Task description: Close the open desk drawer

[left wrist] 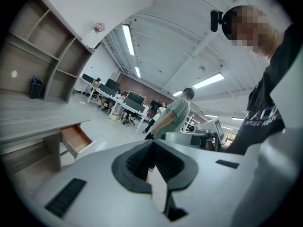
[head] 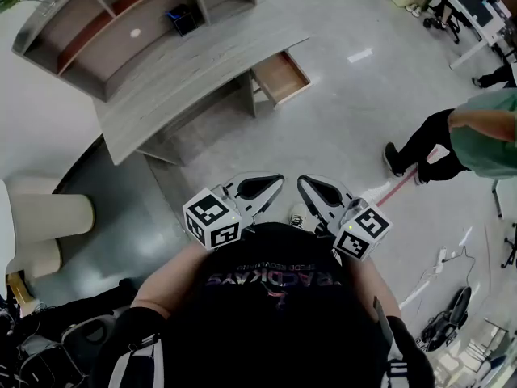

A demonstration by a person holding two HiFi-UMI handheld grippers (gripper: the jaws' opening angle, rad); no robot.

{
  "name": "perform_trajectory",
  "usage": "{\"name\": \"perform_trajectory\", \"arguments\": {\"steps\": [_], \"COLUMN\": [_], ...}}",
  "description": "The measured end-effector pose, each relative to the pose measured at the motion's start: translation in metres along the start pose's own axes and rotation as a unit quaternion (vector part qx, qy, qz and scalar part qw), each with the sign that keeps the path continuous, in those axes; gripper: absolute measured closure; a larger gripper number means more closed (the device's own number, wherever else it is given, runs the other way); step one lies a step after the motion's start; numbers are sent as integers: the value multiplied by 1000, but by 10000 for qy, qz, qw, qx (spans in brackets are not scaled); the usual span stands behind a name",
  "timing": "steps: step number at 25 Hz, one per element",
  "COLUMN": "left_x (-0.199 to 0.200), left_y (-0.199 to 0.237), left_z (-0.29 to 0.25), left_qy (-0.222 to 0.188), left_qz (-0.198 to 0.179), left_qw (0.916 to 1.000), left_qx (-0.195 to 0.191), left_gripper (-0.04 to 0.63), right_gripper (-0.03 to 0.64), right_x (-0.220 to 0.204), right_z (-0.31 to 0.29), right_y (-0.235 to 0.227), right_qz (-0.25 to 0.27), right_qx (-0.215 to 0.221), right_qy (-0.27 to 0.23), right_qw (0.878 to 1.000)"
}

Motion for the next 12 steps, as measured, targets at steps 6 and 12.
{"name": "perform_trajectory", "arguments": {"steps": [6, 12], "left_x": [0, 1], "left_y": [1, -1], "left_z": [-1, -4], "left_qy": [10, 14], "left_qz": [21, -97], "left_qw": [10000, 9999], "left_qx": [-3, 27], "left_gripper": [589, 589], "right_gripper": [601, 601], "right_x": [3, 3], "right_z": [-1, 2], "right_y": [1, -2], "right_qz": [-85, -99], "right_qx": [152, 130], "right_qy": [-53, -36], "right_qw": [9998, 9999]}}
Point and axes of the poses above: the fingertips, and each gripper's own axes: z backward along the fingers, y to its left, x out of its top, the point moved 1 cm from there along z, backward along the fingers, and after that the axes turned 11 degrees about -z, right-handed, at the moved point
